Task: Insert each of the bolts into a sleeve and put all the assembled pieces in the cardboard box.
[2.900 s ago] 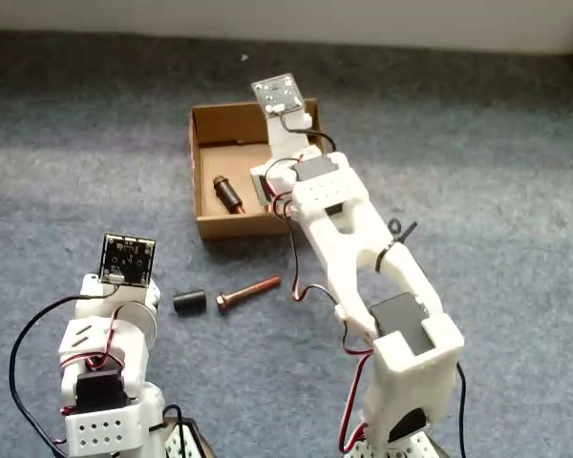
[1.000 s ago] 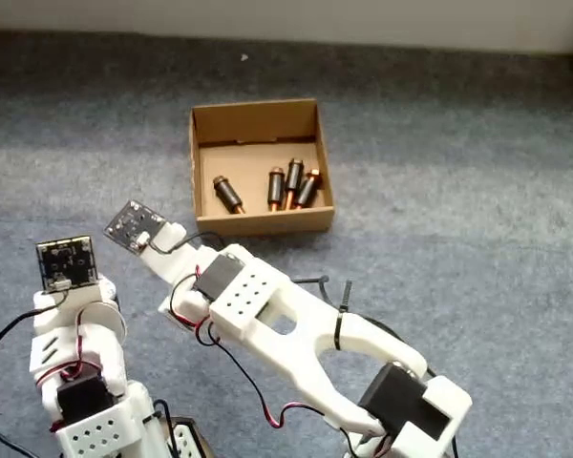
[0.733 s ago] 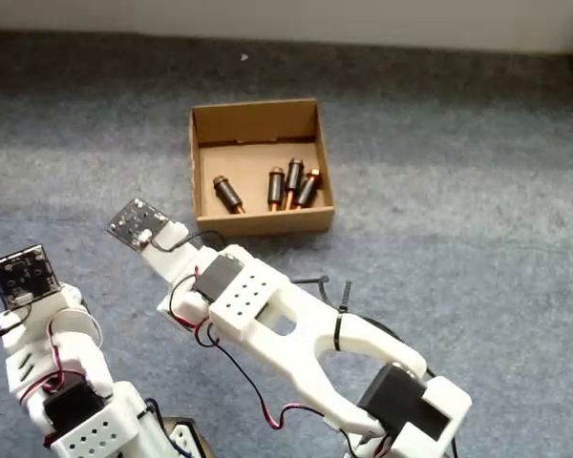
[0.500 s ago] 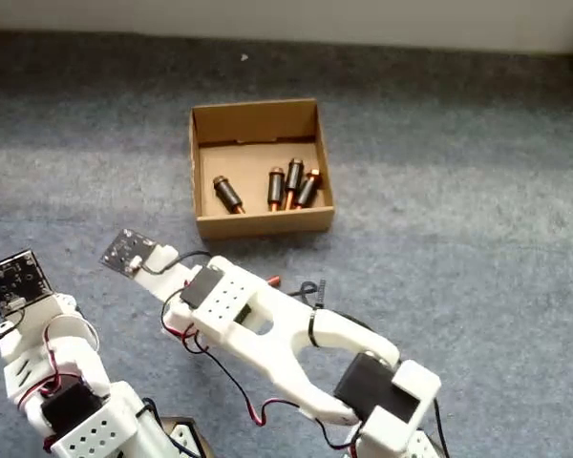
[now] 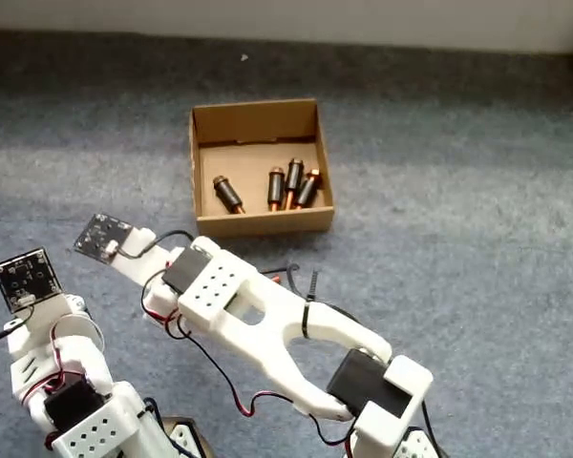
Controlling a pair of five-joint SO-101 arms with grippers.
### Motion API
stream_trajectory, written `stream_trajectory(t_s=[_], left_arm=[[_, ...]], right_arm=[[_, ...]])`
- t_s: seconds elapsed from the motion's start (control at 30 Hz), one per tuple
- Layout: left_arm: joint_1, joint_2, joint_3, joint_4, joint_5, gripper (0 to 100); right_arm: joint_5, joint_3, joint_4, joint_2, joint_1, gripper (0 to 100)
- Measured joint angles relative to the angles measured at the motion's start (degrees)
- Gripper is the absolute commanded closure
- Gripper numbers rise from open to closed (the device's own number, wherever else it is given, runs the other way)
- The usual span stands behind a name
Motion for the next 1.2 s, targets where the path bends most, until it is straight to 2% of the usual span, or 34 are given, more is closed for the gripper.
stream_trajectory(t_s=[0.23, 0.43, 0.67, 0.9, 1.1, 1.2], left_arm=[[0.0, 0.0, 0.0, 0.0, 0.0, 99], [0.0, 0.0, 0.0, 0.0, 0.0, 99], [0.0, 0.0, 0.0, 0.0, 0.0, 99], [0.0, 0.0, 0.0, 0.0, 0.0, 99], [0.0, 0.0, 0.0, 0.0, 0.0, 99], [0.0, 0.0, 0.0, 0.0, 0.0, 99]], right_arm=[[3.1, -0.7, 0.4, 6.5, -1.9, 84.1], [4.5, -2.5, 0.4, 7.3, -2.4, 77.6], [5.0, -3.3, 0.4, 7.3, -2.4, 77.3], [5.3, -3.9, 0.0, 11.1, -1.0, 77.4], [10.1, -4.5, 0.2, 15.4, 0.0, 77.9], [10.4, -4.5, 0.2, 15.4, 0.0, 83.8]])
